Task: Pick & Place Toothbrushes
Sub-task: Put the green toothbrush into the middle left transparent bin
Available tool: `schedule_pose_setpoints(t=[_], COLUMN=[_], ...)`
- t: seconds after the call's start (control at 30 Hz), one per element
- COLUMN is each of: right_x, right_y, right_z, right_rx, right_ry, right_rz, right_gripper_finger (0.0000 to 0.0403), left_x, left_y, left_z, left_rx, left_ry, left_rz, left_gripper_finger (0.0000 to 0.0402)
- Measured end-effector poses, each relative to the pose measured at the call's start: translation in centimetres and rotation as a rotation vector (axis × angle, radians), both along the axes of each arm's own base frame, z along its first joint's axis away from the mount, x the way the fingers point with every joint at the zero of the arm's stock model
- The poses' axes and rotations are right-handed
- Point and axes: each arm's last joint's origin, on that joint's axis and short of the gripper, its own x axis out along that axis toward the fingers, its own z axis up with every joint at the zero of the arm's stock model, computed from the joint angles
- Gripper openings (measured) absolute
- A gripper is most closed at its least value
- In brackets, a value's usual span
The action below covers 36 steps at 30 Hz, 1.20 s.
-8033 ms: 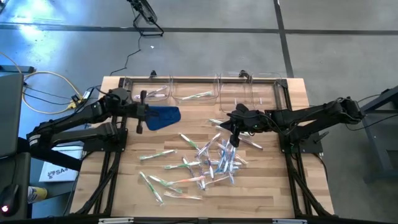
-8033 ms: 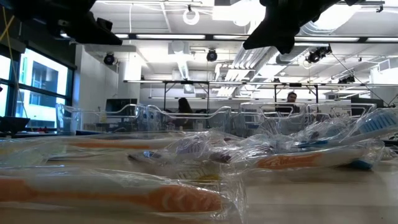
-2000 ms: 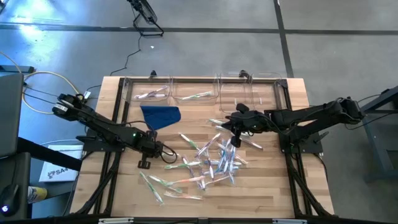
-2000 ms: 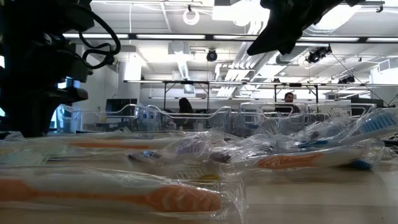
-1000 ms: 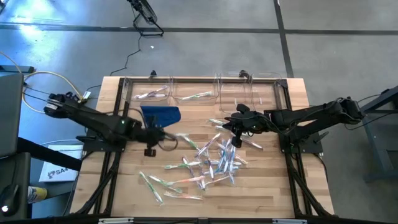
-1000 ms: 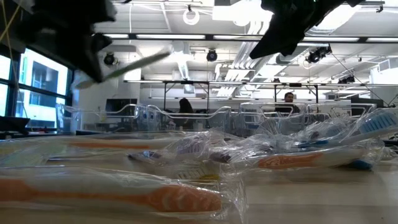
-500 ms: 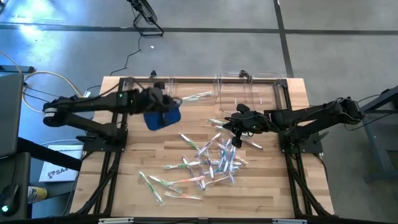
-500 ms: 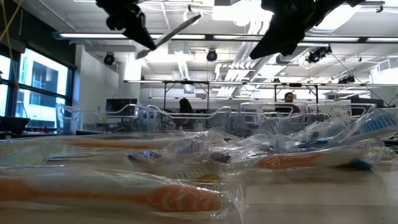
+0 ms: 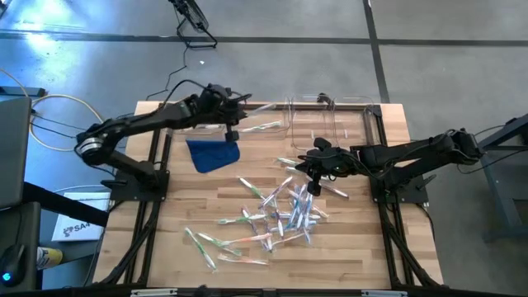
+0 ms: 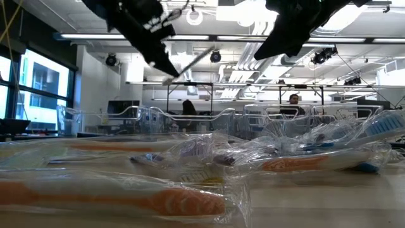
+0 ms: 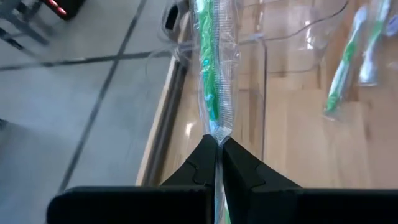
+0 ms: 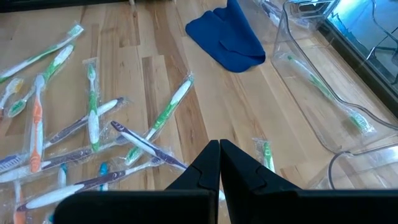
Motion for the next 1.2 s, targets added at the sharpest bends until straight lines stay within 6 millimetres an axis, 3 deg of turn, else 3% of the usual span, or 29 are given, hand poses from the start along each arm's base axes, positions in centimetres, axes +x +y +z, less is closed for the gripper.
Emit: schedule_pose_setpoints(t=[0.27,0.5,0.83,1.2], right_x=[0.0,0.0,0.0,0.0], right_y=[0.0,0.0,0.0,0.0], right_z=[0.0,0.0,0.0,0.0], right_rx=[0.000,0.022,0.021,0.014], right_ry=[-0.001,-0.005,-0.004,-0.004], right_rz=[-0.001,-0.015,-0.016,-0.015], right_gripper_finger=[0.0004,0.0004,0.0004,0.0004], left_x=[3.0,4.7,2.9,4.1], left_y=[4.4,5.9,7.8,9.2], left_z=[-1.5,-1.8,-4.0,-7.4], left_rx=[-0.078,-0.149,-0.277,-0.394], left_ry=[0.045,0.195,0.316,0.285], left_rz=[0.007,0.033,0.151,0.116], left_gripper_finger=[0.0005,0.0005,0.0005,0.0005])
